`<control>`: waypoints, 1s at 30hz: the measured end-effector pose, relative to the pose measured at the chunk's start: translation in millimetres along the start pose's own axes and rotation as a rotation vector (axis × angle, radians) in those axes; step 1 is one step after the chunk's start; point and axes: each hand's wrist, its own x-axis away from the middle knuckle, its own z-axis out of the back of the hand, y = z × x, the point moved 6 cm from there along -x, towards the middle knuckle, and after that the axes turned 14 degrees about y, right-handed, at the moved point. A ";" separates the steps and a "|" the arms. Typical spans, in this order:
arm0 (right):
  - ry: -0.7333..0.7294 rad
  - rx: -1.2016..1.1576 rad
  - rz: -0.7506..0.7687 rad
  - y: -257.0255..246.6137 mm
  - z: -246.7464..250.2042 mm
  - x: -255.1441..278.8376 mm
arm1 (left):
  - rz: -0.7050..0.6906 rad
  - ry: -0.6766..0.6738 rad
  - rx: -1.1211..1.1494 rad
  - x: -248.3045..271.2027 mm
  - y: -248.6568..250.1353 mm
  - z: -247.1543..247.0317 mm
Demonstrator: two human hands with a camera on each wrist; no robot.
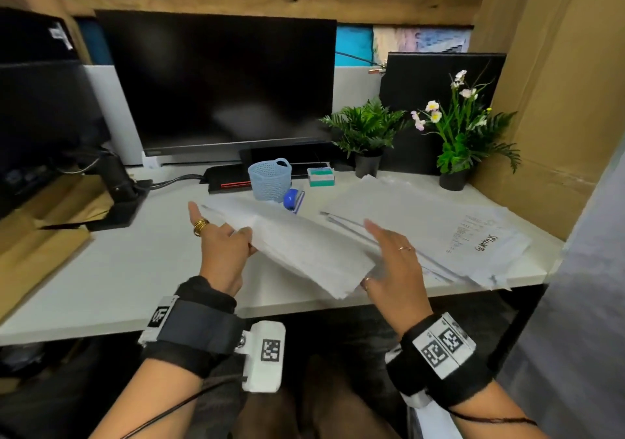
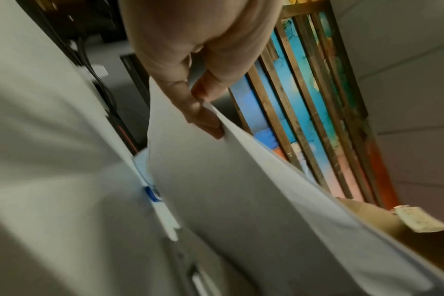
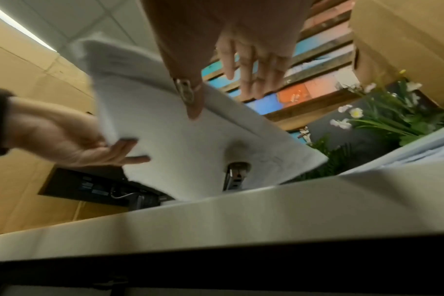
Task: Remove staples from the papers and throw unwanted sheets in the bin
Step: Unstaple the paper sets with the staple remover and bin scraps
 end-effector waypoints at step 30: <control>0.010 -0.564 -1.073 47.3 -11.2 -25.7 | -0.135 -0.154 -0.939 -24.3 -43.6 54.1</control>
